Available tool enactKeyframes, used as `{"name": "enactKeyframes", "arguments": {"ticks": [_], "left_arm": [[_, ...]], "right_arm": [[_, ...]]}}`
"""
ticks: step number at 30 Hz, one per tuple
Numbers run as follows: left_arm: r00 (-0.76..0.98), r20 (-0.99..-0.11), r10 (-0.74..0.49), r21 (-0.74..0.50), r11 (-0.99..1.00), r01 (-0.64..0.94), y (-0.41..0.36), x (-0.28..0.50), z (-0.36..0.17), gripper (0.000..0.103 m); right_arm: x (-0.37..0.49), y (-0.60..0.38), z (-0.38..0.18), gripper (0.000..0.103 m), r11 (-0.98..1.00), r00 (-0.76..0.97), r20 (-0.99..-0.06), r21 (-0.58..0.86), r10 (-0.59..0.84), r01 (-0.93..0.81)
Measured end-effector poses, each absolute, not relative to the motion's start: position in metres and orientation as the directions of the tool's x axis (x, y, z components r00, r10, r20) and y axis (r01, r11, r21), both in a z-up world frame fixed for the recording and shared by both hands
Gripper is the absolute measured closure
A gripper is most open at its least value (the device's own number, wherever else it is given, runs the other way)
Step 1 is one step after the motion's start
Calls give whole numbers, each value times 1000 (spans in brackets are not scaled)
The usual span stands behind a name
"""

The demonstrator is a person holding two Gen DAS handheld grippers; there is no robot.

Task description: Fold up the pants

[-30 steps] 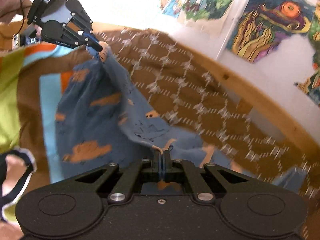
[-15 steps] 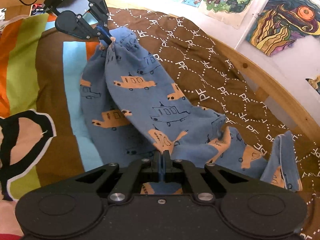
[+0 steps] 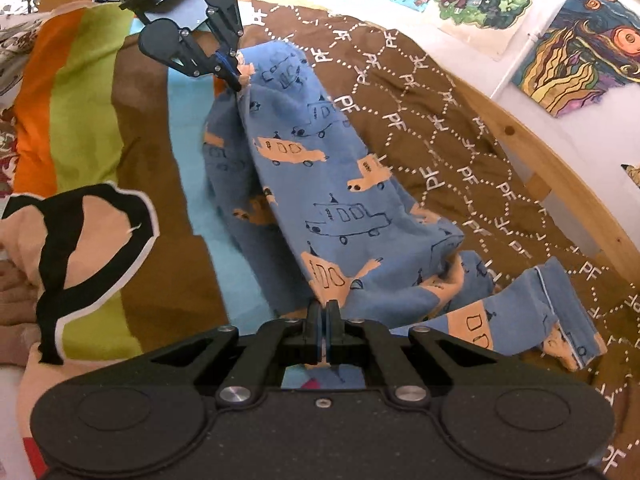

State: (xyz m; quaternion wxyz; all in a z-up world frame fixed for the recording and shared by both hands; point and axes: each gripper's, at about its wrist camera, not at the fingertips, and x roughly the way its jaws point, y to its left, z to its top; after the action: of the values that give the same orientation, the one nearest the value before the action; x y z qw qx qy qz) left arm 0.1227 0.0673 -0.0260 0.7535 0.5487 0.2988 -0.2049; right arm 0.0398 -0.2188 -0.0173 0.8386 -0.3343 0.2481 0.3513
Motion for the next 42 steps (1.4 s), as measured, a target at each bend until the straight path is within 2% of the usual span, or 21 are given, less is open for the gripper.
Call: {"name": "enactKeyframes", "arguments": {"ticks": [5, 7, 8, 10, 11, 14, 16, 17, 19, 21, 23, 25, 31, 35, 38, 40, 42], "left_arm": [[721, -692, 32, 690, 324, 647, 65, 127, -28, 101], [708, -706, 28, 674, 335, 659, 65, 129, -24, 97], [699, -715, 20, 662, 340, 668, 65, 127, -22, 92], [683, -730, 5, 641, 352, 683, 64, 123, -18, 61], [673, -740, 0, 628, 360, 690, 63, 119, -16, 56], [645, -764, -20, 573, 438, 692, 59, 110, -8, 50], [630, -775, -55, 508, 539, 672, 55, 109, 1, 31], [628, -773, -88, 464, 596, 655, 51, 108, 7, 27], [633, -756, -165, 379, 679, 629, 40, 107, 16, 7], [640, -729, -242, 292, 737, 610, 22, 106, 20, 2], [621, -715, -321, 198, 758, 621, 0, 109, 19, 2], [603, -696, -391, 124, 761, 636, -22, 111, 17, 2], [543, -640, -543, 20, 695, 718, -92, 111, -2, 2], [478, -637, -605, -83, 671, 737, -124, 114, -16, 4], [504, -640, -580, -84, 705, 704, -137, 117, -24, 11], [528, -658, -537, -71, 742, 667, -142, 121, -29, 25], [520, -663, -539, -113, 759, 641, -142, 127, -32, 32]], "right_arm": [[35, -215, -30, 103, 525, 625, -664, -388, 411, -757], [37, -215, -33, 102, 537, 626, -666, -380, 406, -753], [38, -216, -34, 102, 546, 623, -669, -370, 405, -752], [38, -219, -35, 96, 570, 625, -668, -350, 404, -743], [38, -220, -36, 93, 580, 624, -670, -340, 403, -740], [32, -224, -33, 77, 623, 647, -658, -331, 386, -709], [27, -229, -28, 57, 669, 674, -643, -323, 364, -669], [24, -233, -24, 51, 701, 690, -634, -312, 349, -642], [20, -241, -17, 27, 749, 709, -627, -290, 322, -596], [19, -250, -10, 15, 795, 737, -616, -283, 278, -536], [18, -263, -2, 12, 841, 757, -610, -265, 232, -472], [19, -281, 7, 3, 884, 773, -607, -244, 181, -399], [35, -339, 37, 1, 948, 778, -616, -163, 119, -274], [72, -359, 56, 1, 958, 744, -638, -34, 198, -283], [113, -358, 67, 1, 950, 699, -666, 44, 259, -310], [144, -350, 72, 6, 935, 656, -693, 76, 299, -346], [170, -338, 75, 8, 927, 629, -714, 74, 307, -368]]}}
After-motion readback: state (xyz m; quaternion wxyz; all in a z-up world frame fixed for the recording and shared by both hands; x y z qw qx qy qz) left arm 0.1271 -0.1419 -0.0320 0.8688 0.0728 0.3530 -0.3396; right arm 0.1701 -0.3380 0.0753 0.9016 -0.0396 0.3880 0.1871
